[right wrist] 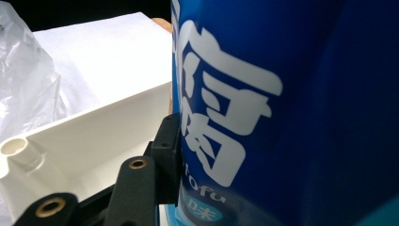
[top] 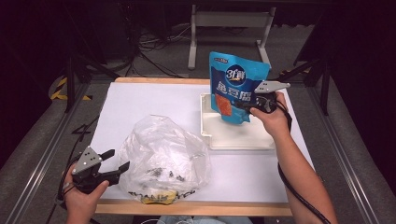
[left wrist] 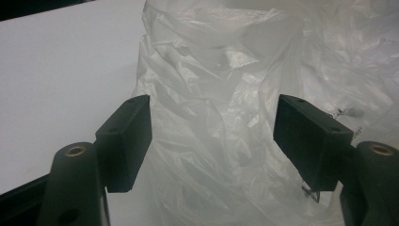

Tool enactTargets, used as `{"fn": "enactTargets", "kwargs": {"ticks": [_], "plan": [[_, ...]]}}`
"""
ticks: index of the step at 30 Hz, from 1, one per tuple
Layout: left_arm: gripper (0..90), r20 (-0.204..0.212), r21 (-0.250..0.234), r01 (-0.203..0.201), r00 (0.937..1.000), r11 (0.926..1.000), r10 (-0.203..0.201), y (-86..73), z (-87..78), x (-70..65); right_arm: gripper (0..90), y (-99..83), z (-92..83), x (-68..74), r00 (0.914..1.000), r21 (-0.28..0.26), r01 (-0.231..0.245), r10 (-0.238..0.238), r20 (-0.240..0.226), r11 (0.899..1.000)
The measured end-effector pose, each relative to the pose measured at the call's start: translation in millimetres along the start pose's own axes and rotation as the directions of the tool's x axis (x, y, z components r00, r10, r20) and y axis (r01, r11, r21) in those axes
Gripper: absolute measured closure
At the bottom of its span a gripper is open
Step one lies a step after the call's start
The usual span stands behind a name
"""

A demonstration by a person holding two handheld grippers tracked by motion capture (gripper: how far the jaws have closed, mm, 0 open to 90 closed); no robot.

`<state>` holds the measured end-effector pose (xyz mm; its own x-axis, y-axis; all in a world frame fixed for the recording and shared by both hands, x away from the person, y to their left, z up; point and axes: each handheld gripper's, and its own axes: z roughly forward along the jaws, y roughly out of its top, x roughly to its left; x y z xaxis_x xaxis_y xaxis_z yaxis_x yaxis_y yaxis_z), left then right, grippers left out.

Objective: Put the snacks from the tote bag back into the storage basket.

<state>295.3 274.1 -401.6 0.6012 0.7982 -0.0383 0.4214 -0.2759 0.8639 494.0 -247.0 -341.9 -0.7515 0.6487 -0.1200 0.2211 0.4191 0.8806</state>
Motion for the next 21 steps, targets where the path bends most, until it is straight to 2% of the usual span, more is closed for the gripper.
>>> {"fn": "enactTargets", "kwargs": {"ticks": [15,21], "plan": [[29.4,-0.002,0.002,-0.001,1.0000,1.0000,0.001,-0.1,0.1,0.1,56.7,-14.1,10.4,4.3,0.9997,-0.008,0.006,-0.006,-0.025,1.000],[29.4,-0.002,0.001,-0.002,1.0000,1.0000,0.002,-0.1,0.2,-0.1,56.5,-18.7,15.8,5.4,0.9988,-0.008,0.002,-0.002,-0.048,1.000]]}}
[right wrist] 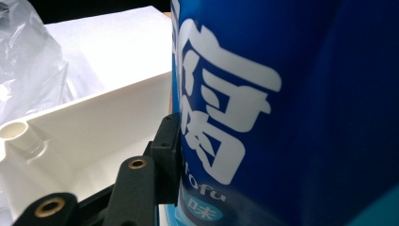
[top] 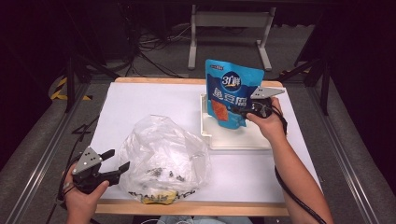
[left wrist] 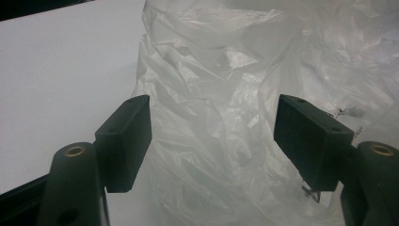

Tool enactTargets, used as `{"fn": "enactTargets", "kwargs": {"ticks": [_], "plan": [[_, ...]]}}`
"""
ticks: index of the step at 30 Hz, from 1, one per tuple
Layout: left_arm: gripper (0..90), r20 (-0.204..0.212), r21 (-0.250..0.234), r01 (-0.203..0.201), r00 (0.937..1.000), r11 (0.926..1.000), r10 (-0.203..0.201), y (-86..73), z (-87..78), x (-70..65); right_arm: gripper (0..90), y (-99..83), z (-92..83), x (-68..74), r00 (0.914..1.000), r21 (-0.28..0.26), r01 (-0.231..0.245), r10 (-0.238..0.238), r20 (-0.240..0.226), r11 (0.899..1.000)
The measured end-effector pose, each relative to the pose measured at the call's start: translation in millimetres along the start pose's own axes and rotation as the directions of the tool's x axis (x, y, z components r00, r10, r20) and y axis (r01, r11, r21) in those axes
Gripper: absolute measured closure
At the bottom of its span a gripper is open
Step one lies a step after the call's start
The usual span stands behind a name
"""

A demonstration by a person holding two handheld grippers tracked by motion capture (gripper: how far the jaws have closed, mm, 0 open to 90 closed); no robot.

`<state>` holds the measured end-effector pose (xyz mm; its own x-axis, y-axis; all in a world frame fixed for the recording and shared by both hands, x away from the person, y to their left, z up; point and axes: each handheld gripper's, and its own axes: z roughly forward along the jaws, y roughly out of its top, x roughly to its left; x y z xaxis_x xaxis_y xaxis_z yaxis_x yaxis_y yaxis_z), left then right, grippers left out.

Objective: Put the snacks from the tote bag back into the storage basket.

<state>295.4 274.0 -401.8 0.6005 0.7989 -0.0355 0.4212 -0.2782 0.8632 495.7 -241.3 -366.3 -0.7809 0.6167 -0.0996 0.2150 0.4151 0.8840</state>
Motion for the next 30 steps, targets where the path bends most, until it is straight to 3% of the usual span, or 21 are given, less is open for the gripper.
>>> {"fn": "enactTargets", "kwargs": {"ticks": [15,21,25,30], "plan": [[29.3,0.001,0.002,0.000,1.0000,1.0000,0.000,-0.1,0.7,-0.5,53.1,-9.5,1.5,-3.9,0.9996,0.024,0.020,-0.019,-0.022,1.000],[29.3,0.001,0.001,0.001,1.0000,1.0000,-0.001,0.0,0.8,-0.6,50.4,-13.4,0.5,-6.2,0.9996,0.008,0.007,-0.006,-0.027,1.000],[29.3,0.004,0.002,0.000,1.0000,1.0000,0.000,0.0,1.2,-0.6,47.5,-11.4,0.7,-5.8,0.9997,0.019,0.012,-0.011,-0.021,1.000],[29.3,0.005,0.001,0.003,1.0000,1.0000,-0.003,-0.1,1.3,-0.2,39.3,-7.6,-2.8,-6.2,0.9999,0.007,-0.015,0.015,-0.002,1.000]]}}
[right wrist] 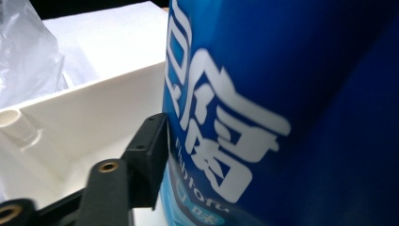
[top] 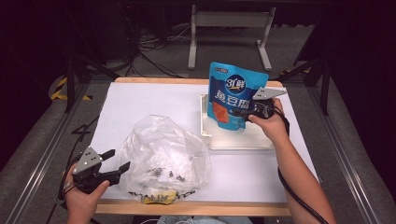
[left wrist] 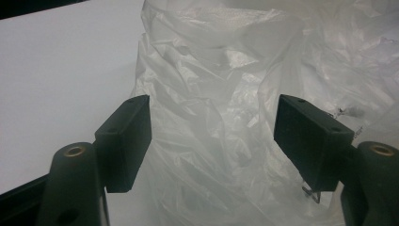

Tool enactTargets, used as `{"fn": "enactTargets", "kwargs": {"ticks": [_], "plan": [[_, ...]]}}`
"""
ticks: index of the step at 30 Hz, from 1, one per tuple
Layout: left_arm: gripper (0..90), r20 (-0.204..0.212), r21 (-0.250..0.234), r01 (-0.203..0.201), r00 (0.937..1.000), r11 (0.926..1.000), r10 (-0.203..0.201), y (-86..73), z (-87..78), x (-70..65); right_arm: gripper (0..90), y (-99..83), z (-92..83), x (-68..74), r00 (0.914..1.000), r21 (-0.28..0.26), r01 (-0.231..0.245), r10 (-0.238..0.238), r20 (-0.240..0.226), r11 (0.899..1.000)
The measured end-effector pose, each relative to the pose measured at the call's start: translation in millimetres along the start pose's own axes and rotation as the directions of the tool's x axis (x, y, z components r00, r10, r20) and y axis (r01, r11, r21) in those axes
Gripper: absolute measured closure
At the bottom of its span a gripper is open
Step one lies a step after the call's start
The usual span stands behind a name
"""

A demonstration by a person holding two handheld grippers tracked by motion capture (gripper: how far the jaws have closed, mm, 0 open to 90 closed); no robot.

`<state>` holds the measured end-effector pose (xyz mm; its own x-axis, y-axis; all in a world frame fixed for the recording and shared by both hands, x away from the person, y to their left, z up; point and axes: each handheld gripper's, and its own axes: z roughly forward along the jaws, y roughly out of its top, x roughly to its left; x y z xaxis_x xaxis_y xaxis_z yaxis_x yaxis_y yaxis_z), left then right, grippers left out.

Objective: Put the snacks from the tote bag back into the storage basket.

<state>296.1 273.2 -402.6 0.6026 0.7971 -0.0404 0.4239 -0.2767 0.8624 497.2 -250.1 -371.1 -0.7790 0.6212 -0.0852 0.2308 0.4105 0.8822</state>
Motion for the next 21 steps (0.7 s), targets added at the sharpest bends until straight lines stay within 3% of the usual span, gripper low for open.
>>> {"fn": "enactTargets", "kwargs": {"ticks": [3,6,12,21], "plan": [[29.3,0.001,0.000,-0.001,1.0000,1.0000,0.001,0.2,0.3,0.2,26.4,3.1,-1.5,1.8,0.9995,0.011,-0.024,0.024,0.022,1.000],[29.2,0.001,0.003,-0.002,1.0000,1.0000,0.002,0.2,0.9,0.1,18.9,6.5,-4.1,3.2,0.9988,-0.001,-0.042,0.042,0.025,0.999],[29.2,0.003,0.002,-0.001,1.0000,1.0000,0.001,0.2,1.4,0.3,14.0,10.1,-13.3,5.9,0.9984,-0.003,-0.037,0.037,0.043,0.999],[29.2,0.003,0.005,-0.002,1.0000,1.0000,0.002,0.3,1.6,0.0,8.7,16.4,-45.8,10.9,0.9956,-0.007,-0.062,0.062,0.069,0.998]]}}
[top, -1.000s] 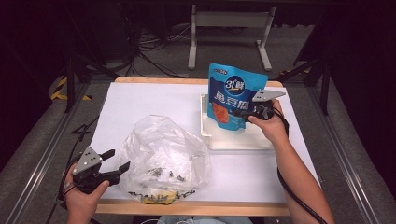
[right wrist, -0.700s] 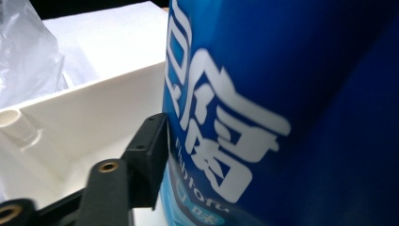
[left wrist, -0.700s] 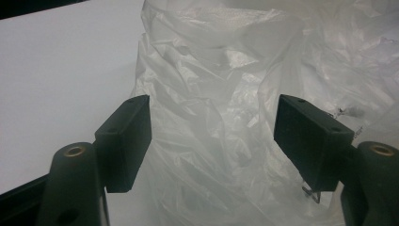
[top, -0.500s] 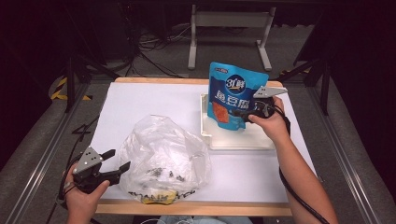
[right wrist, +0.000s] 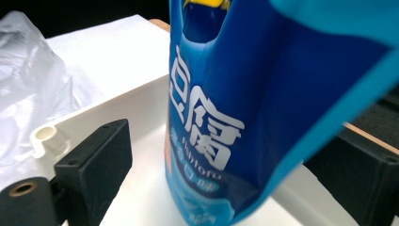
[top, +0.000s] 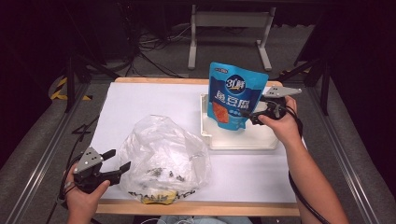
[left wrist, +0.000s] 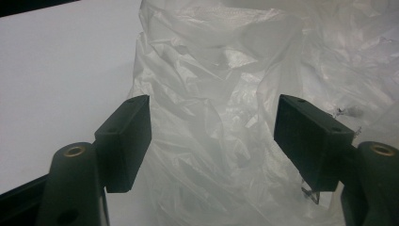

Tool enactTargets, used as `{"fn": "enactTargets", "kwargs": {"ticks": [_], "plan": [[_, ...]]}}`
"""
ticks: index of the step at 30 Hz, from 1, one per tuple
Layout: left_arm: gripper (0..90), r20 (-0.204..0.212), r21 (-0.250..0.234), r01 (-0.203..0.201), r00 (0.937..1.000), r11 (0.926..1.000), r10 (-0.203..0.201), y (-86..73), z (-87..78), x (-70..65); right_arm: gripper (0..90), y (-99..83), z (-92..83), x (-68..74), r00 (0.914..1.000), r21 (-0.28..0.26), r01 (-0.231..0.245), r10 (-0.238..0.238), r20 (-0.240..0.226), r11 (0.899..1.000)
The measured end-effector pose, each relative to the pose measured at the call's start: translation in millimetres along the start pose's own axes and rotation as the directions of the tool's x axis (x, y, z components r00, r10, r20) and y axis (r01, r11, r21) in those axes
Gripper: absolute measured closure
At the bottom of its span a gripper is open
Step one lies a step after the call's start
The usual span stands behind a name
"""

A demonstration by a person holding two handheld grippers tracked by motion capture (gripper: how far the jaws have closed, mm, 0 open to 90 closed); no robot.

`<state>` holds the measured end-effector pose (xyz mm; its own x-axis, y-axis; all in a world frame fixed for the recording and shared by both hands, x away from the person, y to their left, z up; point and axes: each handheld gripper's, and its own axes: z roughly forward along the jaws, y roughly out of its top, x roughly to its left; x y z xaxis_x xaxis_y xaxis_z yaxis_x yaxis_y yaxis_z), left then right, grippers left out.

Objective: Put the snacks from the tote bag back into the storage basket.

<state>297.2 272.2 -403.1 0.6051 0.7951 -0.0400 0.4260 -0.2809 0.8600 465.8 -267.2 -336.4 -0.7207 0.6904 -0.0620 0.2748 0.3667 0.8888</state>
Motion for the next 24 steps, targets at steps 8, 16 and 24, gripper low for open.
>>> {"fn": "enactTargets", "kwargs": {"ticks": [8,16,24], "plan": [[29.2,0.001,-0.001,-0.001,1.0000,1.0000,0.001,-0.1,-0.4,-0.5,6.2,-0.9,-31.2,9.6,0.9998,0.019,-0.017,0.017,0.004,1.000],[29.2,0.005,0.001,-0.004,1.0000,1.0000,0.004,0.3,-0.2,-1.6,3.9,-4.8,-54.9,24.4,0.9999,0.047,-0.001,0.002,-0.015,0.999],[29.2,0.006,-0.001,-0.002,1.0000,1.0000,0.002,0.6,-0.6,-2.7,3.4,-11.5,-74.3,45.8,0.9963,0.052,0.001,0.004,-0.086,0.999]]}}
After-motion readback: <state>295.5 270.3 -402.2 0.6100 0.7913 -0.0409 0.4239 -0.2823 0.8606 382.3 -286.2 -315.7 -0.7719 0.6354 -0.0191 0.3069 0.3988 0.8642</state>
